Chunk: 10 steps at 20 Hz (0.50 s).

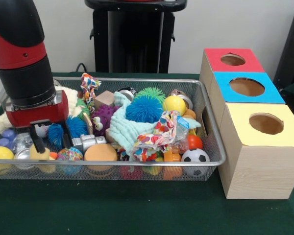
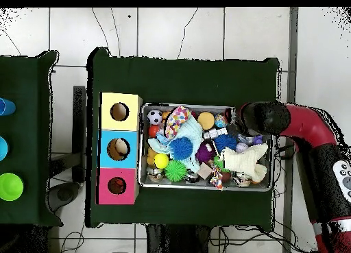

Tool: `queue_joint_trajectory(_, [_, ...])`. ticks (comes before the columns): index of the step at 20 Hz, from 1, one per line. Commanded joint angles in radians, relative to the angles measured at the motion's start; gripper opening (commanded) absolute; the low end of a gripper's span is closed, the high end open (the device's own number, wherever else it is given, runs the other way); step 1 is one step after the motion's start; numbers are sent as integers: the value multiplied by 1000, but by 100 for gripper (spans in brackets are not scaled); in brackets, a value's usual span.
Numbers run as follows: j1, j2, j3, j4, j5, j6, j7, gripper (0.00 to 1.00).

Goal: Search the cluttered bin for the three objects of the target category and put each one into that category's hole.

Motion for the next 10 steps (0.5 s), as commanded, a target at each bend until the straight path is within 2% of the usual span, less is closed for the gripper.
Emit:
queue_joint_trajectory(1, [1, 64, 19, -19, -43, -44, -257, 100])
queue_joint_trajectory(7, [21, 75, 22, -53, -47, -1, -300, 100])
queue_joint_trajectory(10, [27, 51, 21, -67, -44, 64, -348, 100])
